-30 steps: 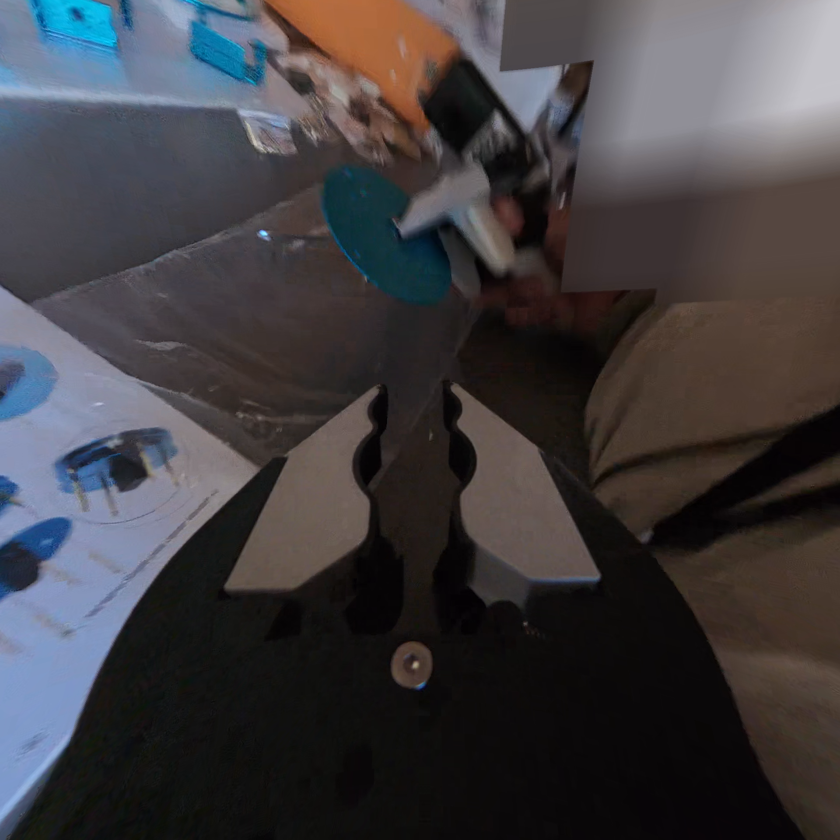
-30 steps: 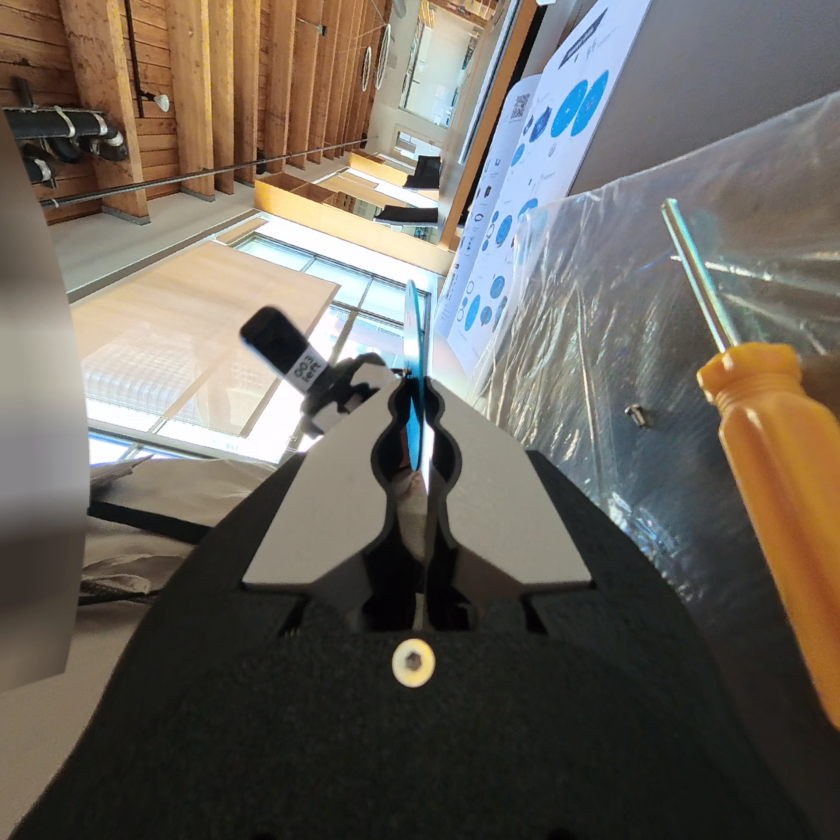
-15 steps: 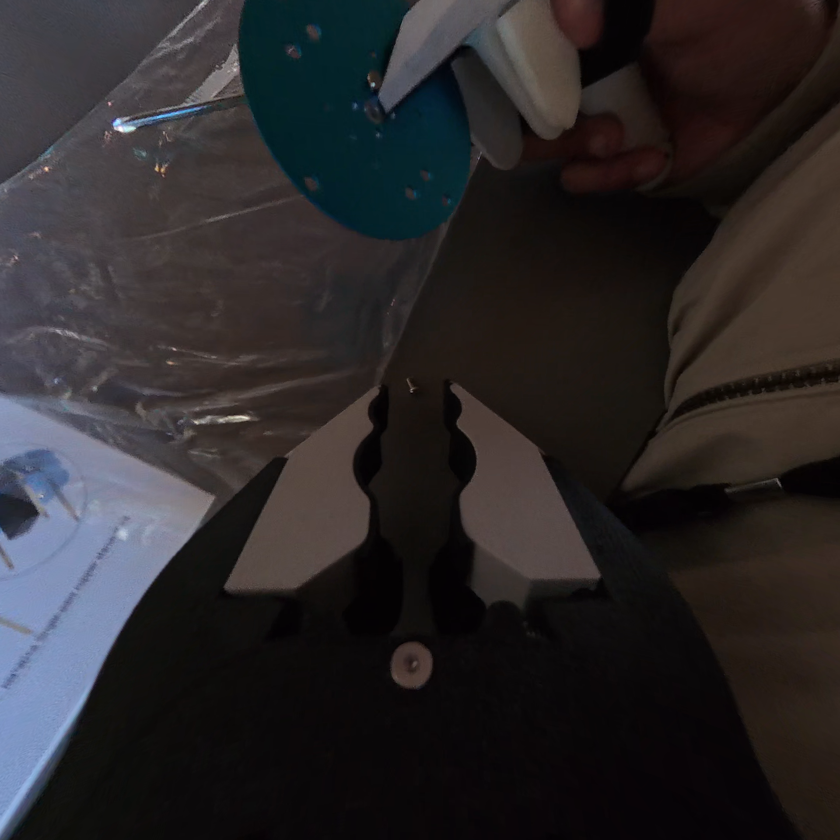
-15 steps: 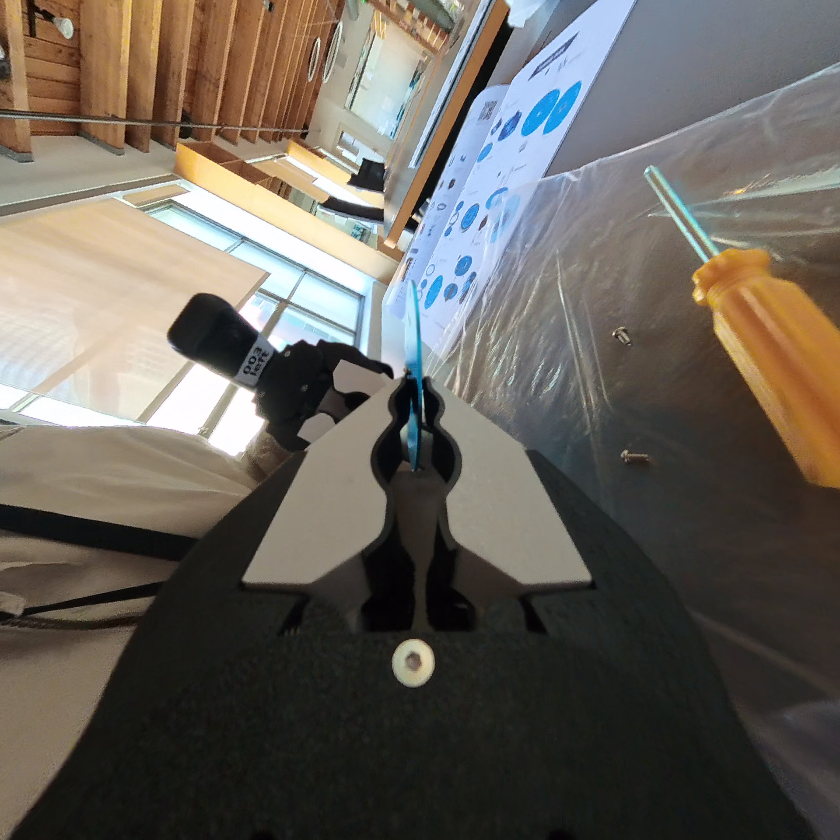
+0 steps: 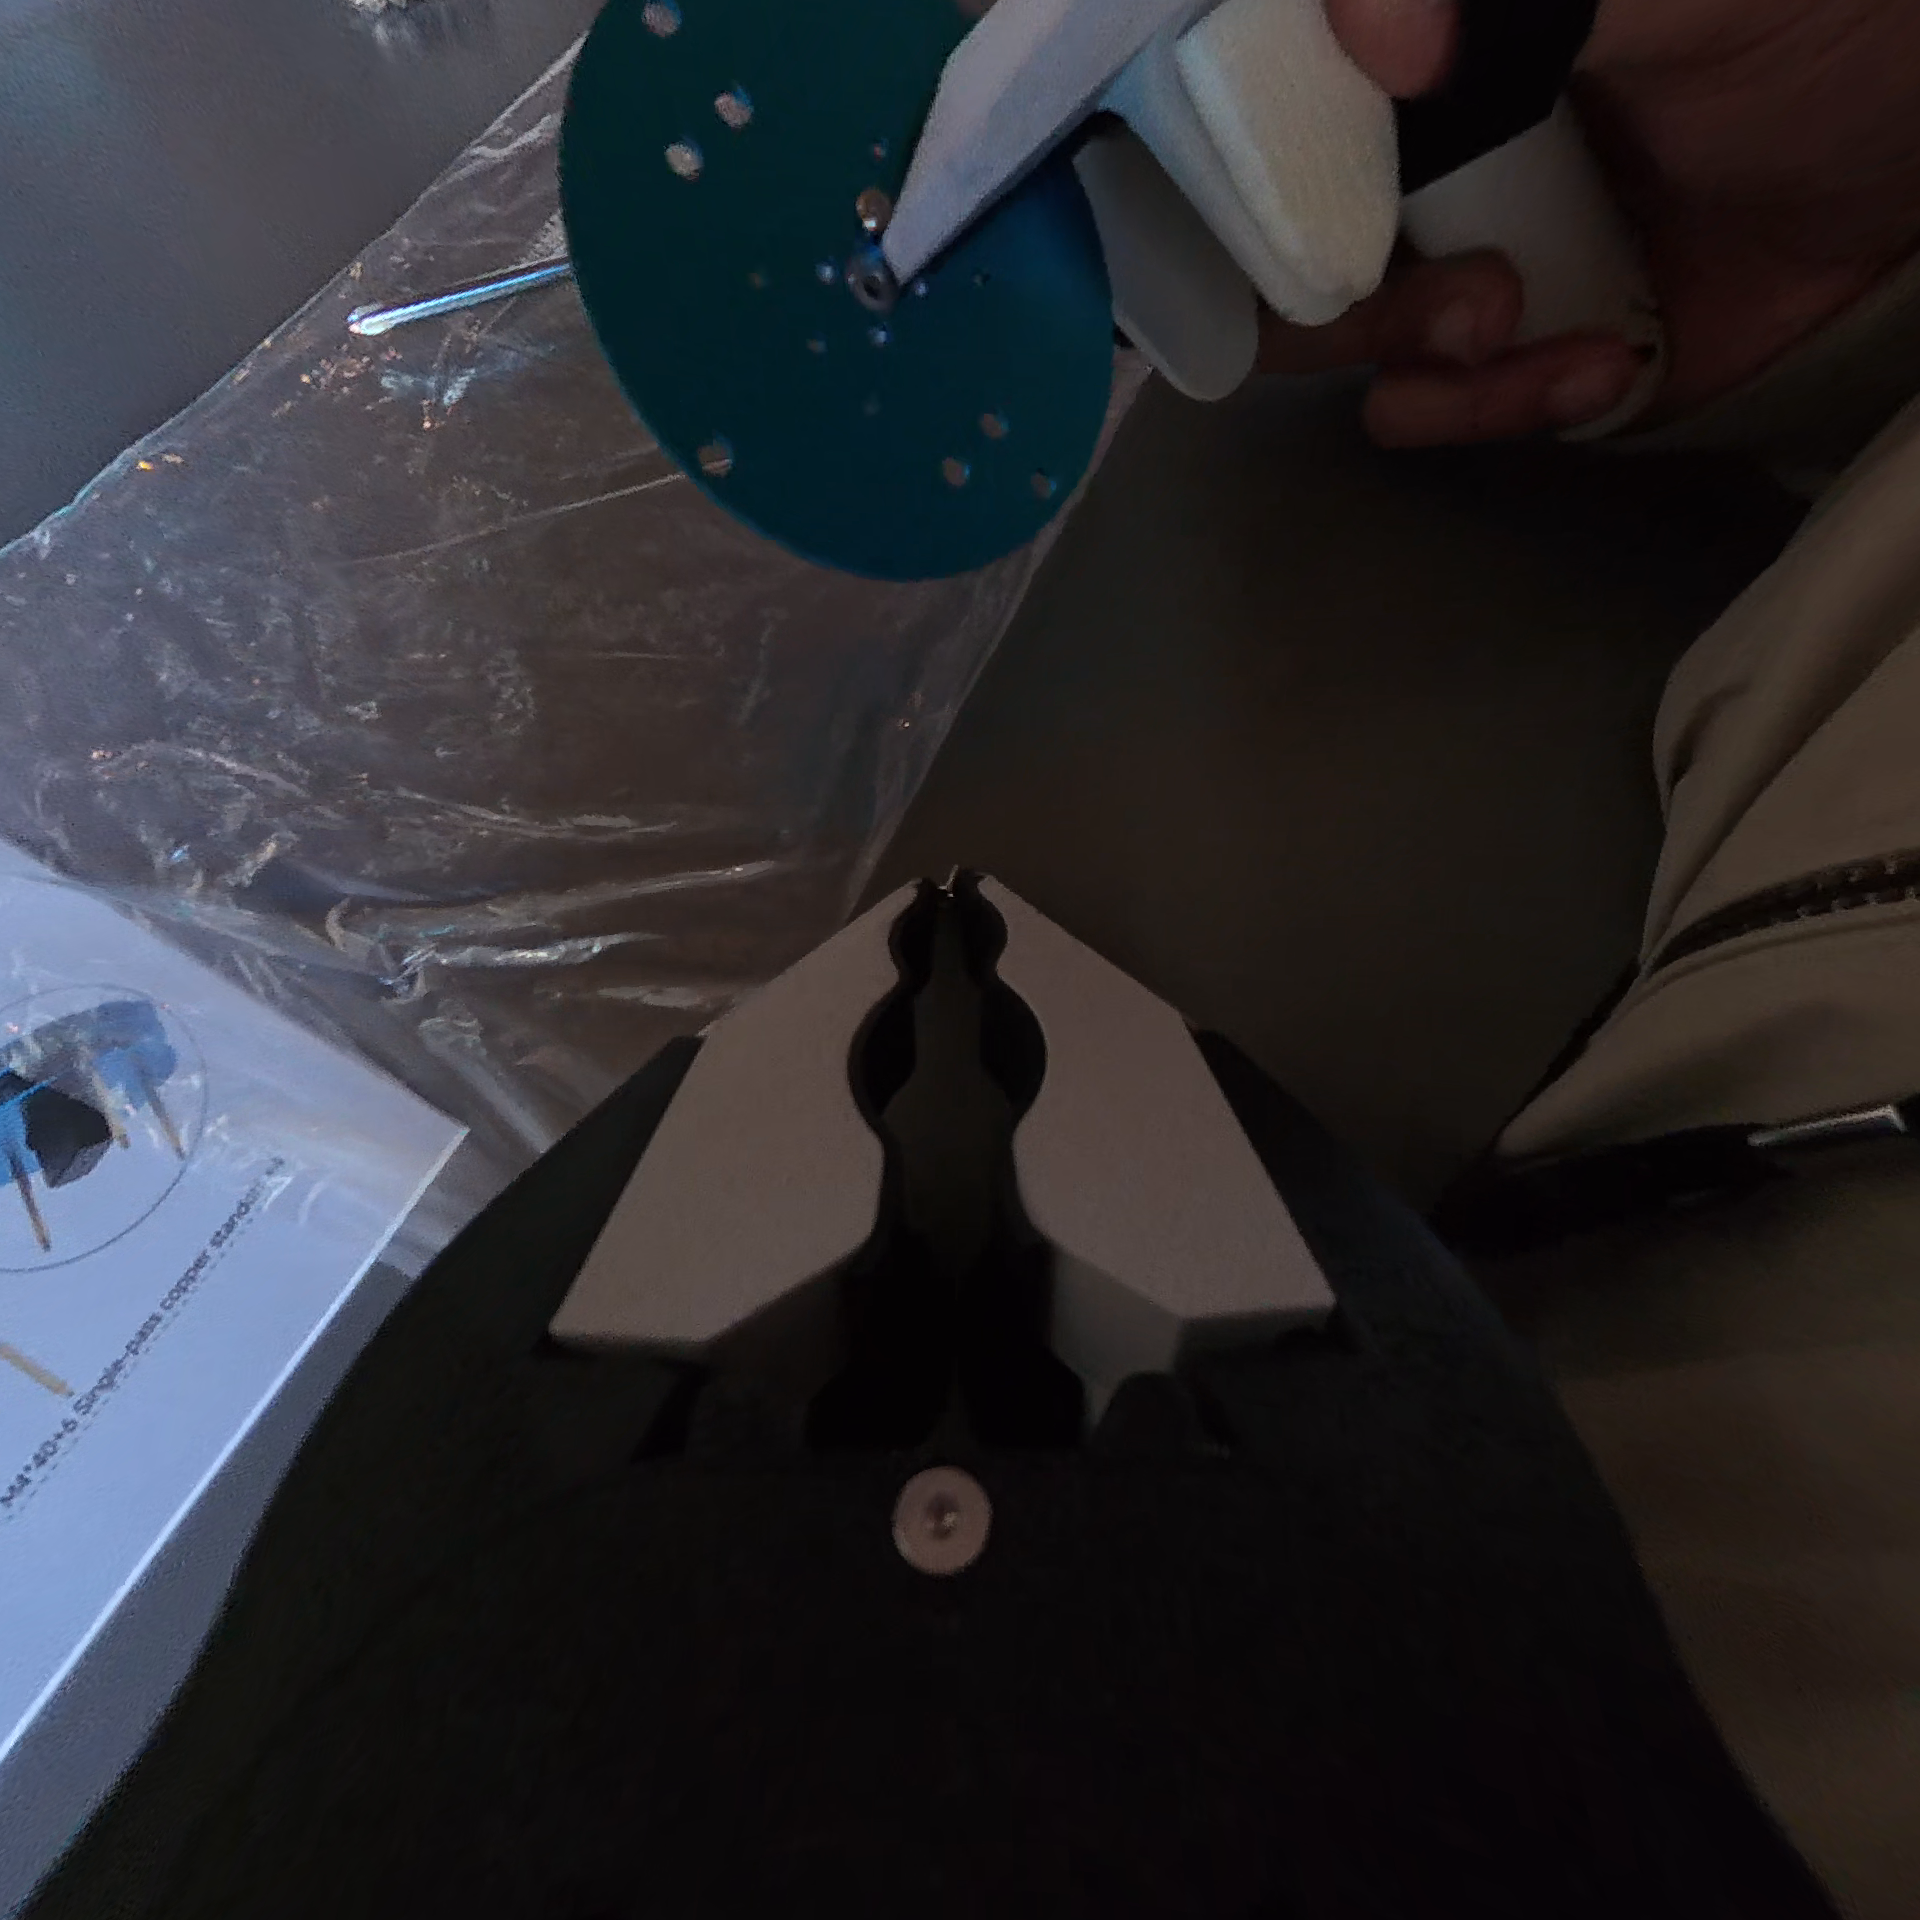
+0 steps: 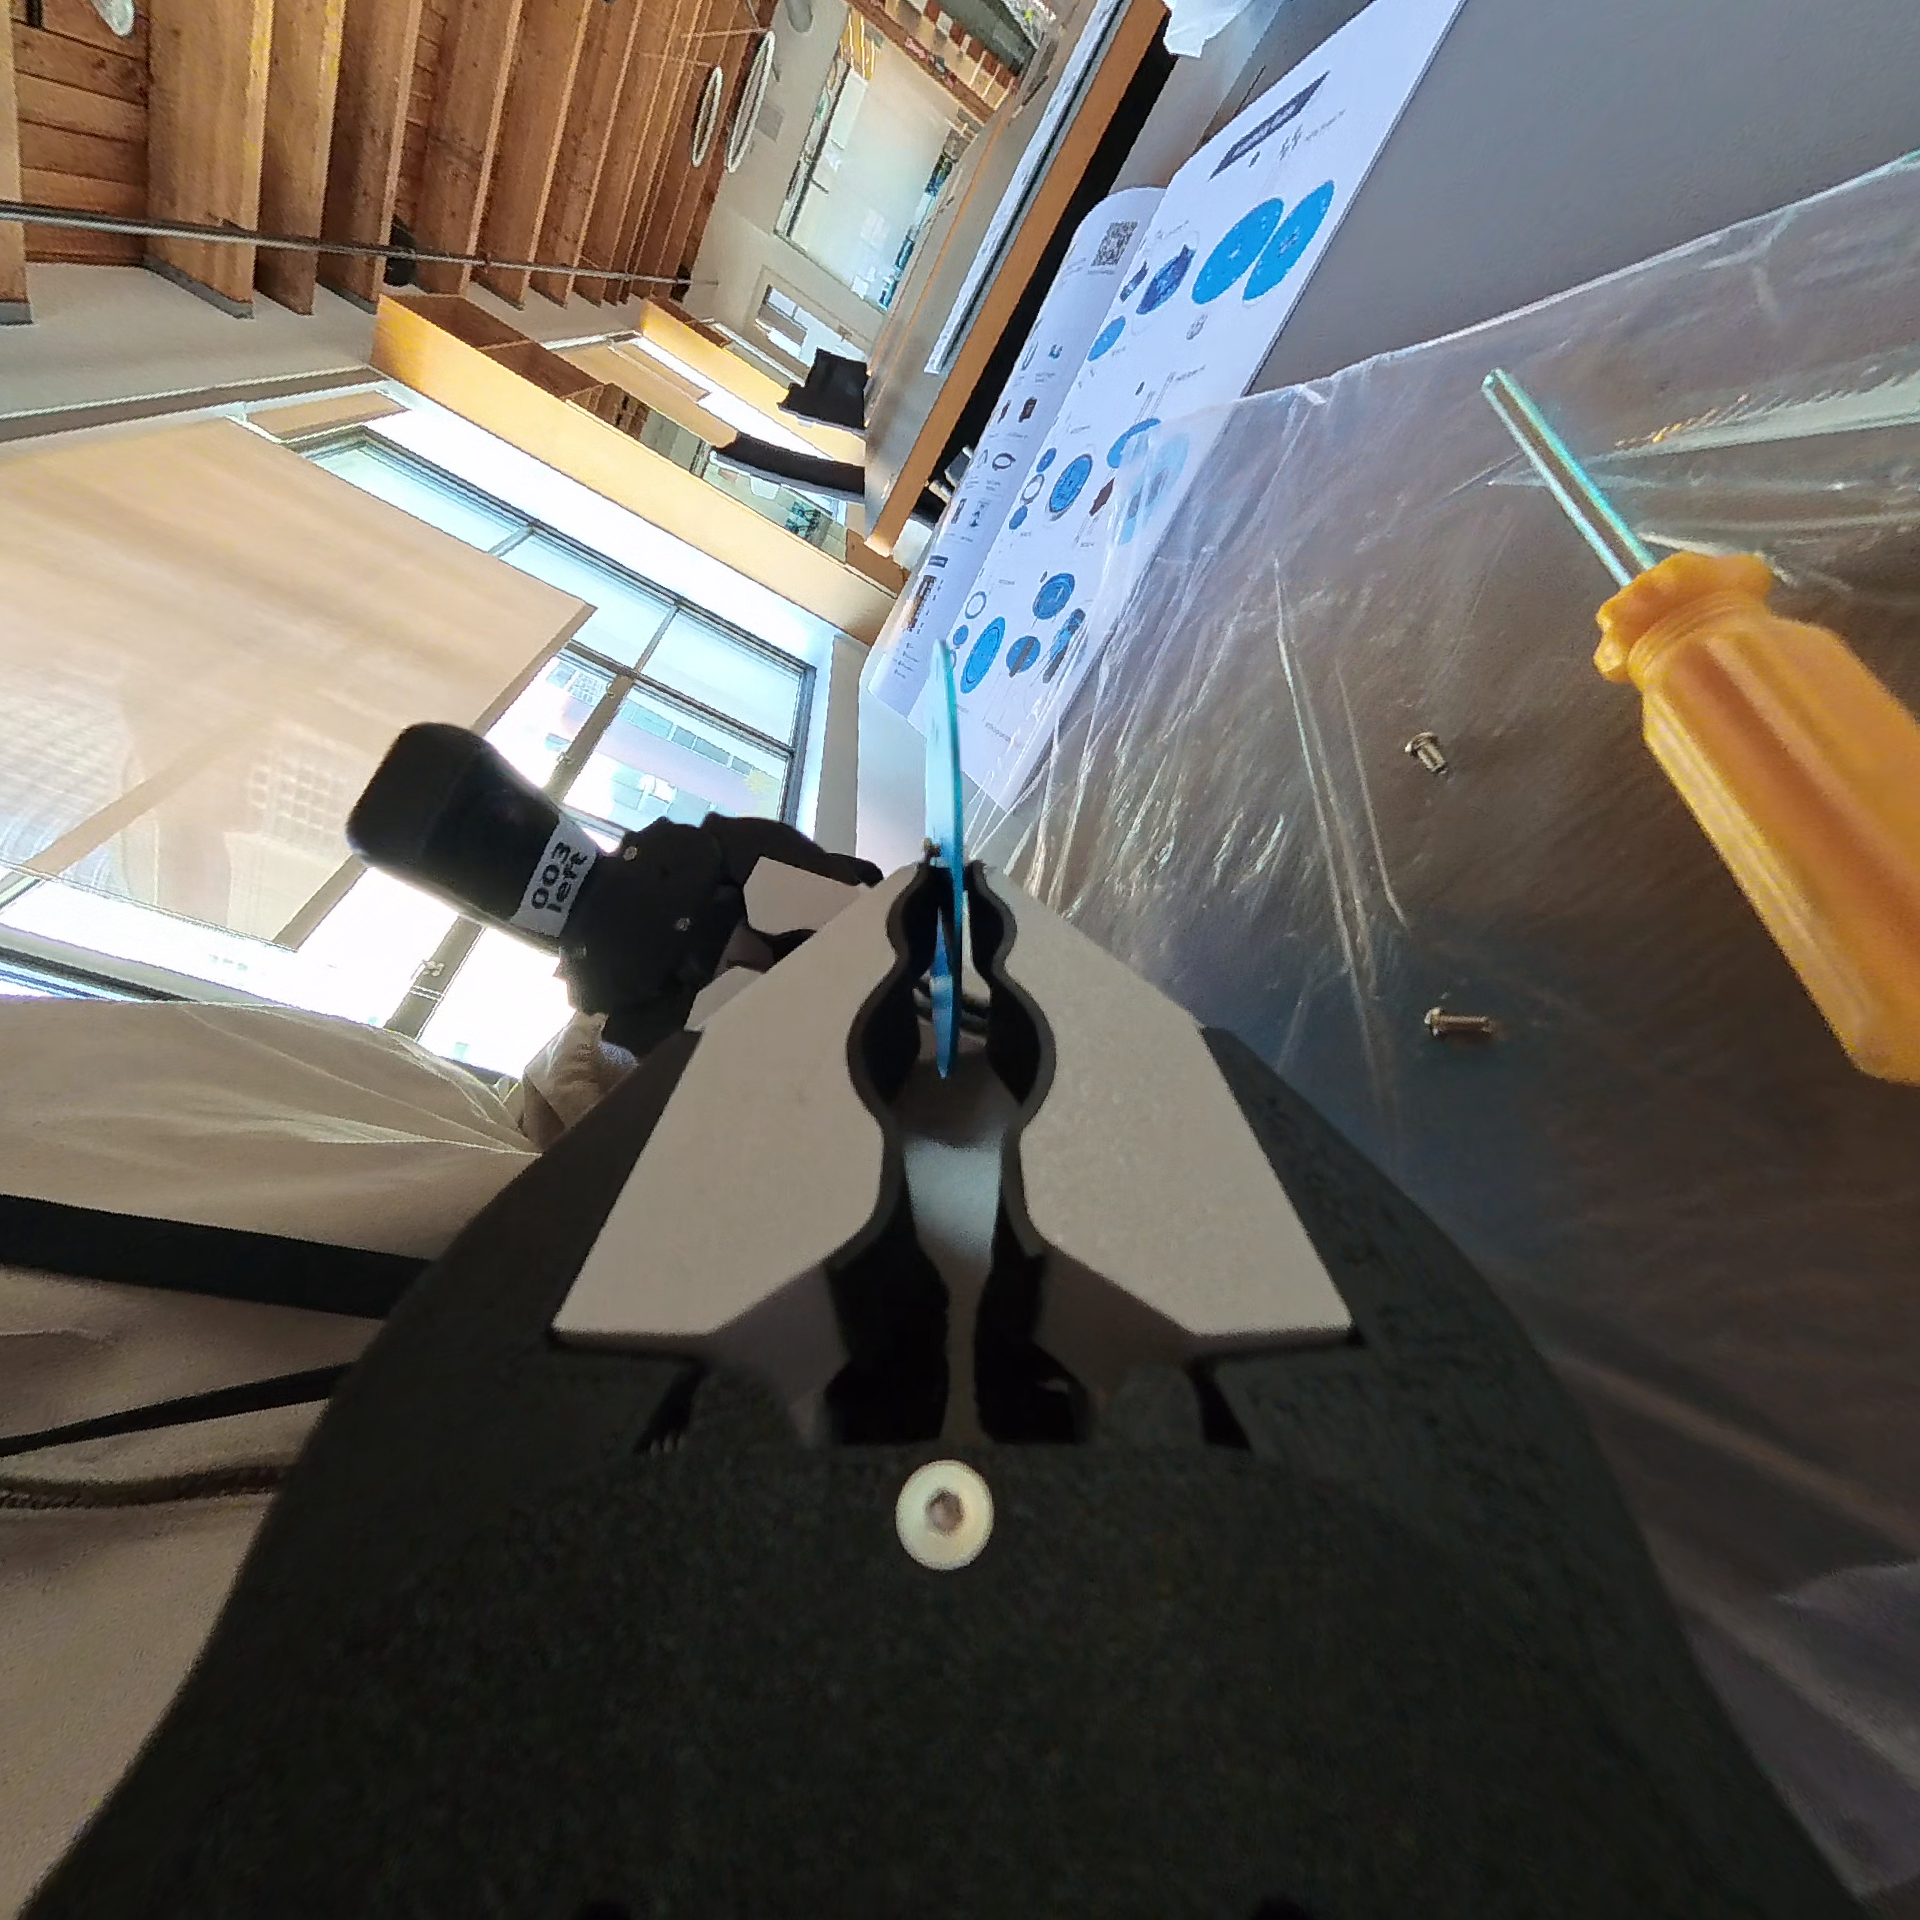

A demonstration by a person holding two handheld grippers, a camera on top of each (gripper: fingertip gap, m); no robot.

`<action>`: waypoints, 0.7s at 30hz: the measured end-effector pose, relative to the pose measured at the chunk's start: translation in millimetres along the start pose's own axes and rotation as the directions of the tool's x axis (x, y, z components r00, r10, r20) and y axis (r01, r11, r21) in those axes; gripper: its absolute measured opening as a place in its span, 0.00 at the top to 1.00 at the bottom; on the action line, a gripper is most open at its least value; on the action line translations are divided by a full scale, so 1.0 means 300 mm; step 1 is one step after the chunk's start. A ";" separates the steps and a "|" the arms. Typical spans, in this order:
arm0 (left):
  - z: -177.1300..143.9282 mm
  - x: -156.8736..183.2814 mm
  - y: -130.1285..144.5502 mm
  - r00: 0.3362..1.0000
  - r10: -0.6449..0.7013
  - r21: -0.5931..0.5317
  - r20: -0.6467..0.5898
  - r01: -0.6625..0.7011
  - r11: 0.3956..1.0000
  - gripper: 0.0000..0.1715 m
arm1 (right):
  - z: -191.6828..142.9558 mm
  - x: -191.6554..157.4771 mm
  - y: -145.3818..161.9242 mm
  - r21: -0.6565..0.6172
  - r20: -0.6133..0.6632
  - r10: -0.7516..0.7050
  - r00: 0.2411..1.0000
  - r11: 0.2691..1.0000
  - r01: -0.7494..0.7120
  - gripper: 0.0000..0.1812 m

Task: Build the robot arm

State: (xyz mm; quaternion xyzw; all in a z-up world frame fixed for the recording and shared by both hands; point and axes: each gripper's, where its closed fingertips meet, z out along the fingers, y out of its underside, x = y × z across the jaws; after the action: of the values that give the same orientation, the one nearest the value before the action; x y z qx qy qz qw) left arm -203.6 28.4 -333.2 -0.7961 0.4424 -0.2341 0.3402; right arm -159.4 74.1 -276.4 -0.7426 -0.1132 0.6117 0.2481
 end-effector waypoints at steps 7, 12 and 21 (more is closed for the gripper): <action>-0.026 -0.012 -0.084 0.983 0.139 0.112 0.116 -0.152 0.982 0.97 | 0.019 0.054 0.023 -0.056 -0.118 -0.029 0.993 0.998 0.023 0.98; -0.060 -0.039 -0.178 0.883 0.401 0.054 0.245 -0.425 0.903 0.98 | 0.041 0.069 0.042 -0.108 -0.121 0.045 0.992 0.992 -0.058 0.97; 0.023 -0.085 -0.188 0.807 0.556 -0.123 0.196 -0.543 0.831 0.98 | 0.054 0.057 0.034 -0.084 -0.094 0.100 0.991 0.991 -0.108 0.97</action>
State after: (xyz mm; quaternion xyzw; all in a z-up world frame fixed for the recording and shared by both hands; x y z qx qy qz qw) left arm -180.9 74.0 -297.5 -0.6650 0.6194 -0.0211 0.4167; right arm -172.6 77.3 -298.2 -0.7844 -0.0904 0.5843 0.1875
